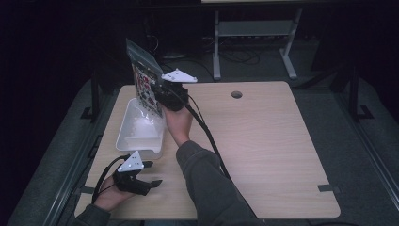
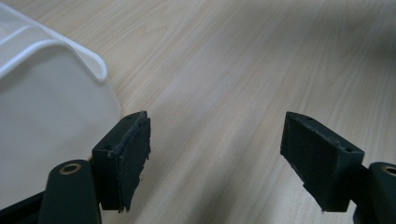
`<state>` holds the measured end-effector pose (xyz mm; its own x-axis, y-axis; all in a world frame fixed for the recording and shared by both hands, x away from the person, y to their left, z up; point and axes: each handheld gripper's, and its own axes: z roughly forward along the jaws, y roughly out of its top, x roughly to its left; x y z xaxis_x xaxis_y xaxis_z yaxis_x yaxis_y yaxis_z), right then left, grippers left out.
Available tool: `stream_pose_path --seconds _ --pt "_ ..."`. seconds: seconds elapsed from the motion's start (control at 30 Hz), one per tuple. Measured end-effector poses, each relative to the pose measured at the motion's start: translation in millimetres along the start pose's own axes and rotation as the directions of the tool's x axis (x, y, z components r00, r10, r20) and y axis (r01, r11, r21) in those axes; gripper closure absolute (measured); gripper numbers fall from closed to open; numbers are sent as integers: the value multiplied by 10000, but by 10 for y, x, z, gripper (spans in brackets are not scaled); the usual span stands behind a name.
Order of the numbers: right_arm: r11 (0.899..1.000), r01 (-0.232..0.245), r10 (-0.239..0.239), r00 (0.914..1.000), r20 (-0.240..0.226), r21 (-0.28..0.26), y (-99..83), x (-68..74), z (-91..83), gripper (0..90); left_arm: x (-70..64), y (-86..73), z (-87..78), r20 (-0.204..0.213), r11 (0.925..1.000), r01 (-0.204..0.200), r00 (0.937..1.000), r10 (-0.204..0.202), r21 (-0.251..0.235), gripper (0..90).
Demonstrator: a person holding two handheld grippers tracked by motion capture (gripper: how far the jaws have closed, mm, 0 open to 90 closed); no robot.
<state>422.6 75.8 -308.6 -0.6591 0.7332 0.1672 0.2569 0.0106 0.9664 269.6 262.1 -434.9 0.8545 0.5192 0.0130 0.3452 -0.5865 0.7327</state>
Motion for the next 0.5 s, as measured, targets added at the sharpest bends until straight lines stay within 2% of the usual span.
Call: stream_pose_path --seconds 0.1,0.23,0.4,0.5 --pt "10000 -8 7 10000 74 83 -54 13 74 750 -7 1 9 35 10000 17 10000 -17 8 235" --pt "9994 261 -267 9992 305 205 -129 54 164 750 -7 3 10 89 10000 -70 9999 70 46 236" --pt "9996 -95 86 9993 370 260 -247 33 269 749 1 0 12 109 10000 -66 9999 66 49 239" --pt "9993 -60 46 9993 367 368 -312 52 324 750 3 0 12 110 10000 -72 9999 71 51 239"
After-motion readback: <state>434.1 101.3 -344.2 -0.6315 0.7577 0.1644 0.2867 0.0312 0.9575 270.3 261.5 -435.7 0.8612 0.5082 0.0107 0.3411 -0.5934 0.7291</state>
